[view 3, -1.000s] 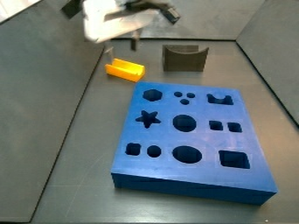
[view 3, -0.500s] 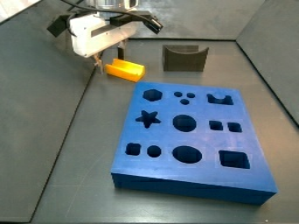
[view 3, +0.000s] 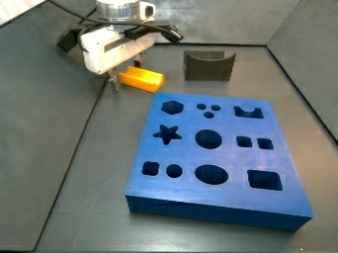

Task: Pick up the arch object. Move up. Place the arch object on the fixture. Regrasp the arch object. Move to above the board. Insert the arch object.
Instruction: Pick up the arch object.

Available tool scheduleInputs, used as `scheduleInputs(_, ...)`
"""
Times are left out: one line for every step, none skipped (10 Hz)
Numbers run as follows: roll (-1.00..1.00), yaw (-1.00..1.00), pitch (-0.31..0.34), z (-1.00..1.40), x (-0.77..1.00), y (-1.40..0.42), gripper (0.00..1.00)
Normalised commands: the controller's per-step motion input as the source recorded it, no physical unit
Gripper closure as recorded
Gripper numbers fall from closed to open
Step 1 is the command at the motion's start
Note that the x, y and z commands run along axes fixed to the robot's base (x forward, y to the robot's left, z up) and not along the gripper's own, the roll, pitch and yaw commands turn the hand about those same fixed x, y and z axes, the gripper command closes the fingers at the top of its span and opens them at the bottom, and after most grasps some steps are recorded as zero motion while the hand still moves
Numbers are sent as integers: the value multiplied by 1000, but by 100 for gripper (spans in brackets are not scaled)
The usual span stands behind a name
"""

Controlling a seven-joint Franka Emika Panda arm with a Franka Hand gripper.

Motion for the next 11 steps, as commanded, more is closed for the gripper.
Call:
scheduleInputs(0, 0, 0, 0, 0, 0, 100)
scheduleInputs(0, 0, 0, 0, 0, 0, 100)
scheduleInputs(0, 0, 0, 0, 0, 0, 100)
scheduleInputs(0, 0, 0, 0, 0, 0, 100)
scheduleInputs(0, 0, 0, 0, 0, 0, 100)
scheduleInputs(0, 0, 0, 0, 0, 0, 100)
scheduleInputs(0, 0, 0, 0, 0, 0, 100)
scheduleInputs(0, 0, 0, 0, 0, 0, 100)
scheduleInputs(0, 0, 0, 0, 0, 0, 100)
scheduleInputs(0, 0, 0, 0, 0, 0, 100)
scheduleInputs(0, 0, 0, 0, 0, 0, 100)
